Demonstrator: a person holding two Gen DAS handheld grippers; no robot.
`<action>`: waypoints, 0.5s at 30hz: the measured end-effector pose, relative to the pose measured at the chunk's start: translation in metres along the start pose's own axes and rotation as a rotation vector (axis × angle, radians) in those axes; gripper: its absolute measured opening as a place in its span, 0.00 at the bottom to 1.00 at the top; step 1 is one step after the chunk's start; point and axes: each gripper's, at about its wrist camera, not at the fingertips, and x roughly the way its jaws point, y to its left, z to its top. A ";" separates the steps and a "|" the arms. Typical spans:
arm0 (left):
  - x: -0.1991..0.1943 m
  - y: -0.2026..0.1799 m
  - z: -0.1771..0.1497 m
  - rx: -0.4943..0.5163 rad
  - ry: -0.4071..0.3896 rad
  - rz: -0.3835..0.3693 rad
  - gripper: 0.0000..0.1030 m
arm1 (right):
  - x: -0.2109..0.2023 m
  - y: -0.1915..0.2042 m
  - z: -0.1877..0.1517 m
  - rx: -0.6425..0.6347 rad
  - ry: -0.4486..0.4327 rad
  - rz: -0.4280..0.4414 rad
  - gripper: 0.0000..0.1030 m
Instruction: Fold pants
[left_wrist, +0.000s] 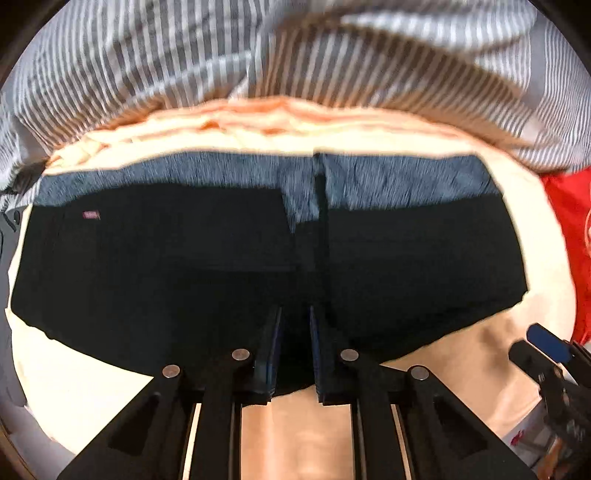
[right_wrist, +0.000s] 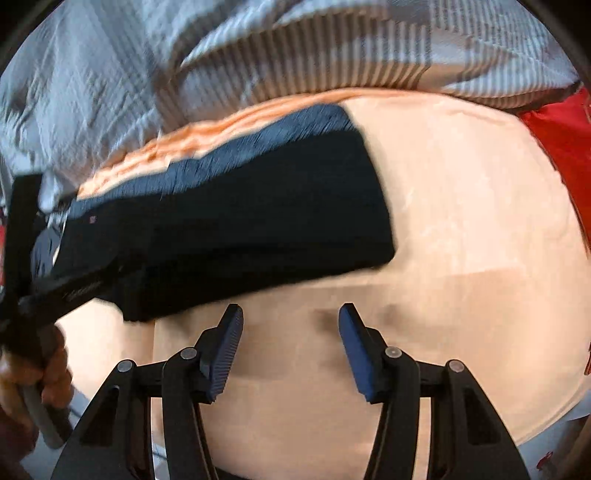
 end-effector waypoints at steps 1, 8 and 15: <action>-0.004 -0.001 0.004 0.004 -0.011 -0.004 0.15 | -0.002 -0.004 0.006 0.011 -0.013 -0.004 0.57; 0.011 -0.036 0.032 0.048 -0.021 -0.025 0.15 | -0.003 -0.021 0.048 0.067 -0.068 -0.002 0.57; 0.041 -0.034 0.022 0.018 0.007 0.129 0.64 | 0.029 -0.023 0.049 0.064 -0.007 -0.013 0.56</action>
